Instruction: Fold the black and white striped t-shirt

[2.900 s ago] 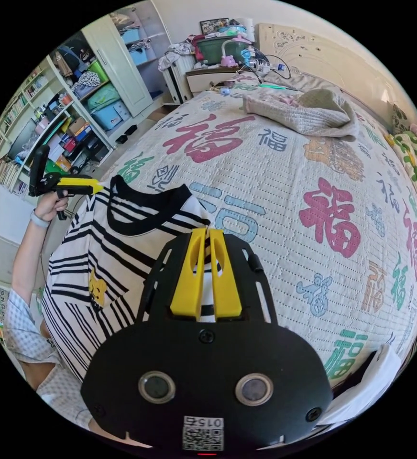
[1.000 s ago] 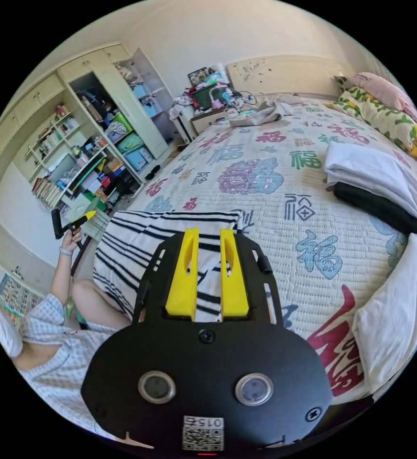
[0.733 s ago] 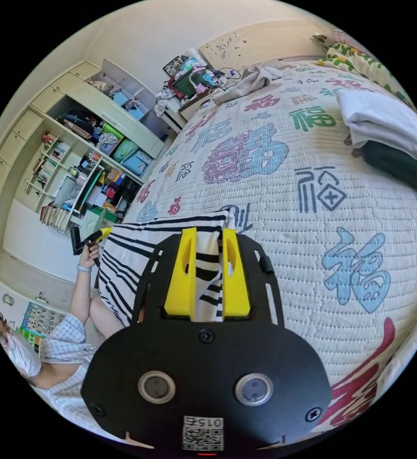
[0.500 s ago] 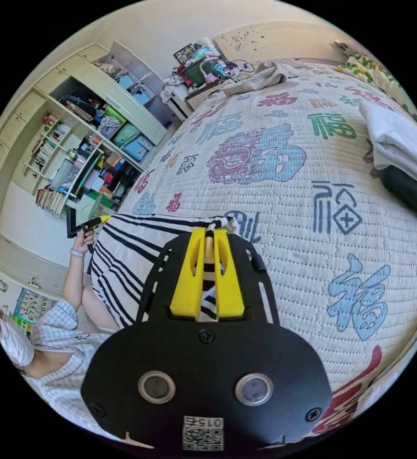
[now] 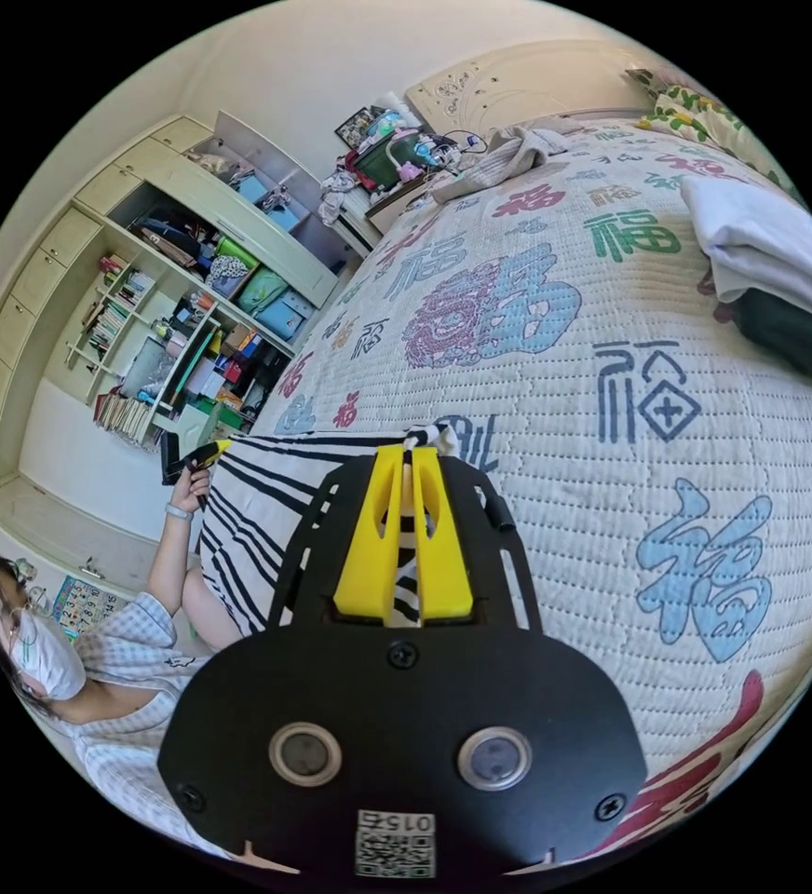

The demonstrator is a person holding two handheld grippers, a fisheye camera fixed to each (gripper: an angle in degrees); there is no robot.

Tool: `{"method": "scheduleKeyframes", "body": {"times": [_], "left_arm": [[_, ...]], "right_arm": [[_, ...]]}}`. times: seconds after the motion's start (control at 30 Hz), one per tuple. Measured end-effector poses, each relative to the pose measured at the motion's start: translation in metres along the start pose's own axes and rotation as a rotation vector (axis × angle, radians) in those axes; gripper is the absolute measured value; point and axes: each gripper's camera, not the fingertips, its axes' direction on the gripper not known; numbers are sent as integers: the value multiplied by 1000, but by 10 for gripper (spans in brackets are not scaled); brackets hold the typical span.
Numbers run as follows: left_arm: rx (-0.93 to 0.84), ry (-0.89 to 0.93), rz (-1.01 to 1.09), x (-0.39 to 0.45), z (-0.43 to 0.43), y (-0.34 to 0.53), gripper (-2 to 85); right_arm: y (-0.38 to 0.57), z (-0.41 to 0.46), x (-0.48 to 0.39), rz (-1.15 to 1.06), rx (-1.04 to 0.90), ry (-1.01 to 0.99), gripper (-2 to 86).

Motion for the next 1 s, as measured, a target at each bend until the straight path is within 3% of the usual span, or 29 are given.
{"method": "scheduleKeyframes", "body": {"times": [0.2, 0.37, 0.63, 0.73, 0.87, 1.0], "left_arm": [[65, -21, 15, 0, -17, 14, -2], [43, -92, 11, -2, 2, 23, -2], [140, -183, 42, 7, -27, 58, 25], [171, -169, 199, 40, -58, 84, 43], [5, 125, 562, 122, -47, 127, 39], [-164, 66, 759, 197, -15, 173, 56]], "right_arm": [[7, -21, 7, 17, 70, -15, -5], [7, 9, 12, 15, -15, 108, -4], [42, -34, 4, -71, 83, 53, 21], [63, -49, -24, -218, 5, -54, 35], [98, -43, -70, -365, -163, -109, 101], [148, -31, -86, -365, -247, -71, 107]]}}
